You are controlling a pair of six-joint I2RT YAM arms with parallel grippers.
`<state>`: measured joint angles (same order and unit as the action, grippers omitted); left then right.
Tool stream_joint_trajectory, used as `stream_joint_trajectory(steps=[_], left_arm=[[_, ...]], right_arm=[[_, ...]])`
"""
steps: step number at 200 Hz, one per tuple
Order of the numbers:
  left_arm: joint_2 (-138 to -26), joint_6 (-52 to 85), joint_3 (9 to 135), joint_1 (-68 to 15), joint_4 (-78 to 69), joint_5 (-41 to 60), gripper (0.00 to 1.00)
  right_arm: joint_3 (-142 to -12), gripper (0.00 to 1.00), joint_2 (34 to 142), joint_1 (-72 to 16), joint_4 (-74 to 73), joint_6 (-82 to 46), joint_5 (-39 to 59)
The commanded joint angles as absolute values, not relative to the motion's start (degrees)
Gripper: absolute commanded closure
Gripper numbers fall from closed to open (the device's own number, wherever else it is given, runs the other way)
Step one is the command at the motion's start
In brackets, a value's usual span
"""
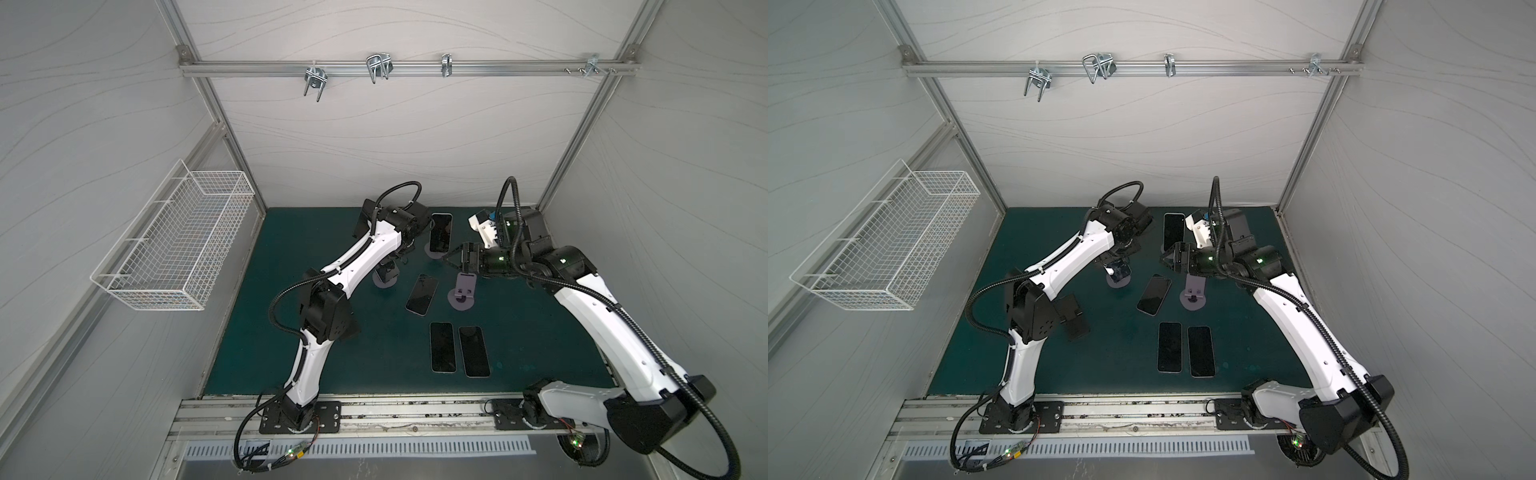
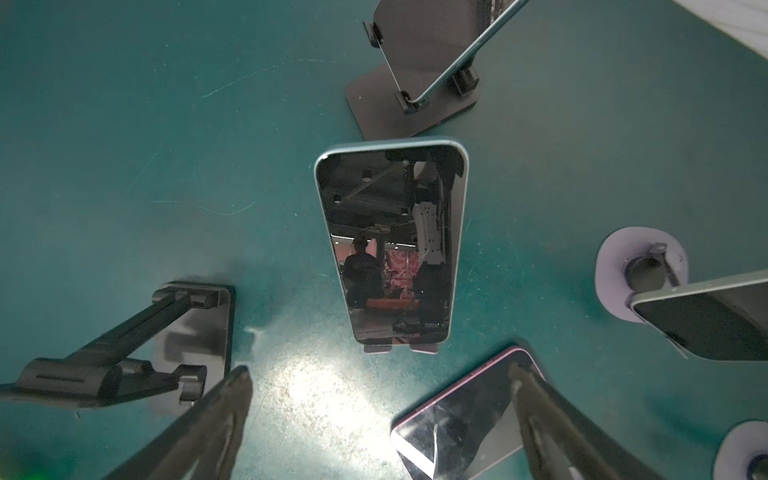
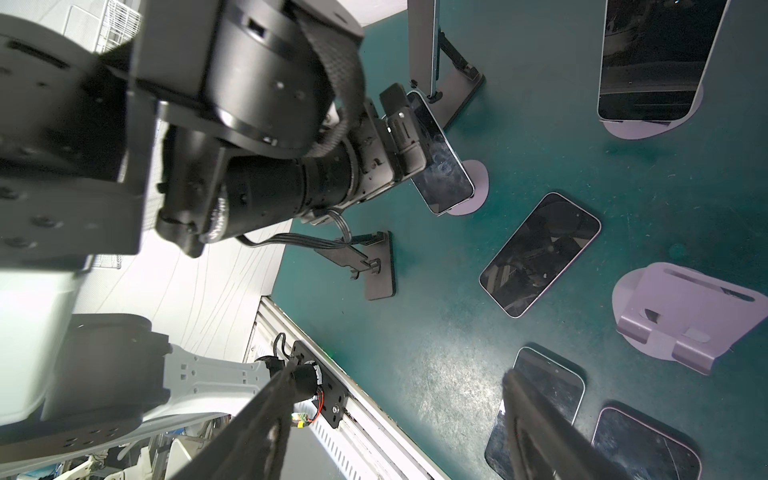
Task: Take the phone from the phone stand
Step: 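Lower the left gripper over the teal-edged phone on the lavender round stand, then close the left gripper on the top edge of the teal-edged phone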
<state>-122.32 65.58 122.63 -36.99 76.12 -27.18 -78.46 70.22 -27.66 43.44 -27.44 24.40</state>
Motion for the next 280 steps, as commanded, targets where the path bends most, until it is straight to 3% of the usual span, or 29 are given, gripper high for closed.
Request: stream_joint_trajectory(steps=[1, 280], left_arm=[[-123.8, 65.88, 124.59, -36.06, 77.51, -27.3, 0.02], [-124.4, 58.11, 118.03, -31.79, 67.17, -27.99, 0.03]], right_arm=[[-77.74, 0.21, 69.25, -27.25, 42.68, -26.54, 24.61], [-77.71, 0.21, 72.95, -27.25, 37.66, -29.18, 29.08]])
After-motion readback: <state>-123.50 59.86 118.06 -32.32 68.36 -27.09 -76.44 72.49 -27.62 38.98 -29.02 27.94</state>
